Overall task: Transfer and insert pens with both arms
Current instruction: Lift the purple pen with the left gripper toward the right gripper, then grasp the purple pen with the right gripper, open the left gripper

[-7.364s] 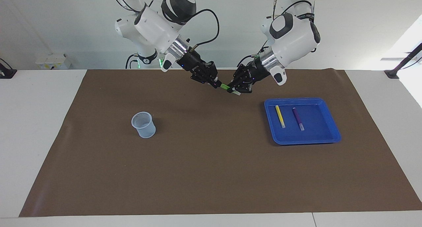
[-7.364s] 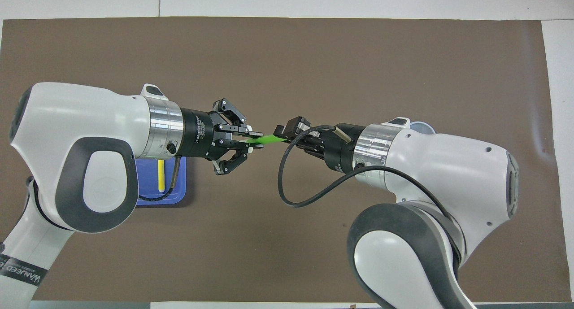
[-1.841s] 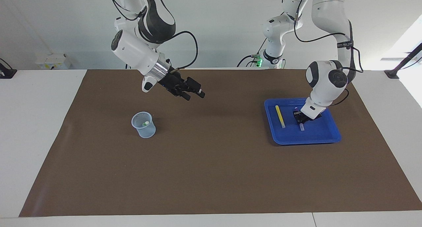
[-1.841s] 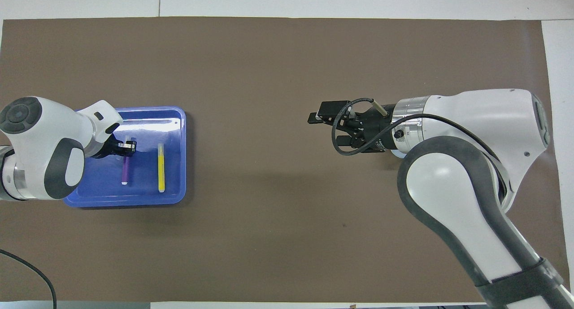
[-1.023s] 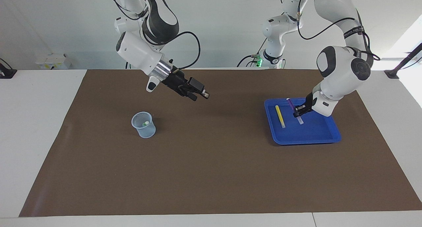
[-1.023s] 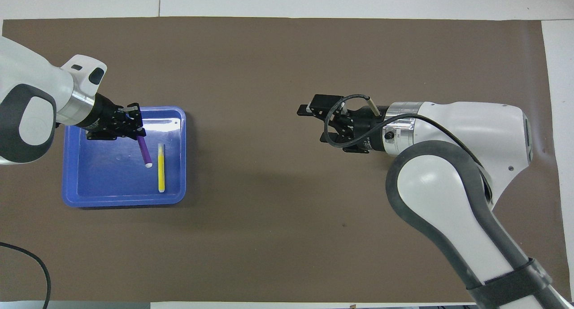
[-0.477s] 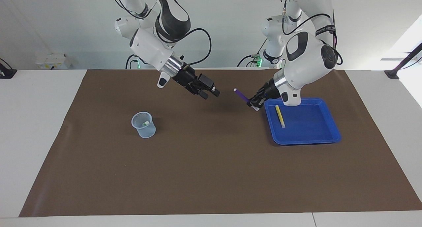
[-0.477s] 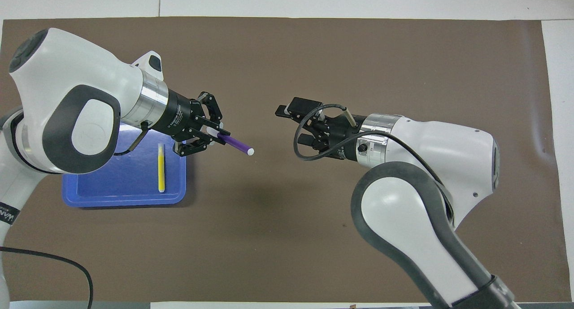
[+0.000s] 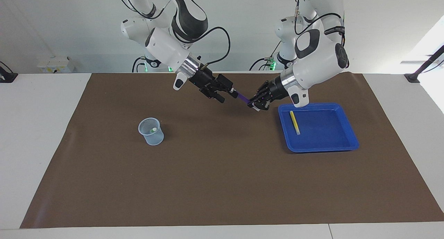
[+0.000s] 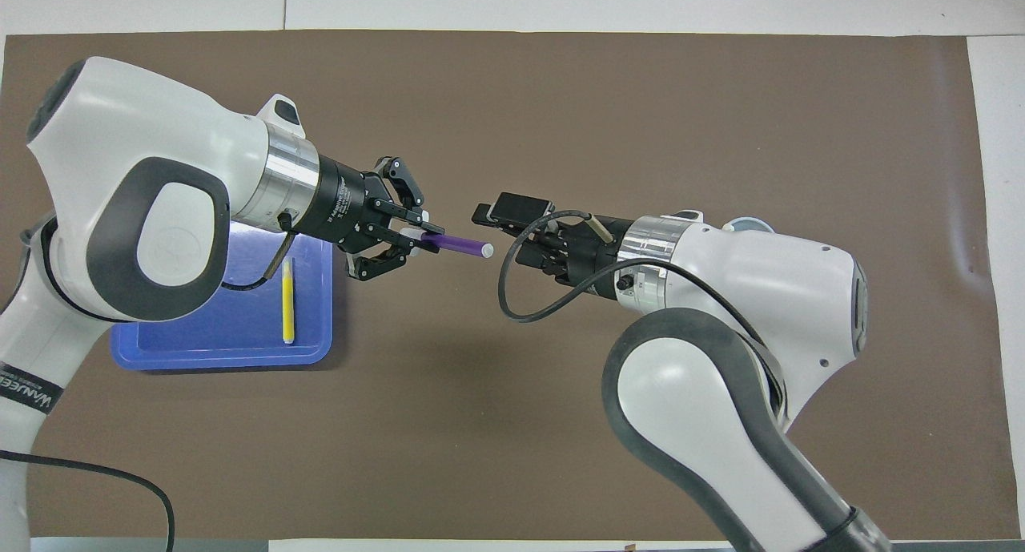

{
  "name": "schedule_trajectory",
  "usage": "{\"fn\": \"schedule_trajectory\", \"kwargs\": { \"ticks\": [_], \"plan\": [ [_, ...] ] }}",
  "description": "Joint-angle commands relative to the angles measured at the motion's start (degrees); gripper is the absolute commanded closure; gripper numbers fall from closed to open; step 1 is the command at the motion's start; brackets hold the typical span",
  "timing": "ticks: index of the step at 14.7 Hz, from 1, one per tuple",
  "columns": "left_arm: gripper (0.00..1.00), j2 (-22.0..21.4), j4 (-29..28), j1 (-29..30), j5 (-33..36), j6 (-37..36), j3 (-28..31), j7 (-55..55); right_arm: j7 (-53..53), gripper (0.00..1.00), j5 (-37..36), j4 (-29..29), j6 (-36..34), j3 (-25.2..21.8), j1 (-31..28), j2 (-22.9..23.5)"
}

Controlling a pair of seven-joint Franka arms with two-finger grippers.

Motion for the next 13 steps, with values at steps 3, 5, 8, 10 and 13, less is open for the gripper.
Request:
{"fn": "schedule_trajectory", "kwargs": {
  "ticks": [3, 5, 8, 10, 13],
  "plan": [
    [1.00, -1.4, -1.2, -2.1, -1.1, 3.8, 0.3, -4.5, -1.9, 0.14, -3.1, -0.1, -0.1, 0.0, 0.8, -1.6],
    [1.00, -1.4, -1.5, -2.1, -1.1, 4.2, 0.3, -4.6, -2.0, 0.14, -4.8, -0.1, -0.1, 0.0, 0.8, -1.6],
    [1.00, -1.5, -1.9, -2.0, -1.1, 5.0, 0.3, -4.6, -2.0, 0.23, -6.6, -0.1, -0.8, 0.0, 0.7, -1.6],
    [1.00, -1.4, -1.9, -2.0, -1.1, 5.3, 0.3, -4.7, -2.1, 0.25, -8.0, 0.3, -0.8, 0.0, 0.5, -1.4],
    [1.00, -1.5, -2.0, -2.0, -1.1, 5.3, 0.3, -4.7, -2.3, 0.43, -8.1, 0.6, -0.6, 0.0, 0.5, -1.2]
  ]
}}
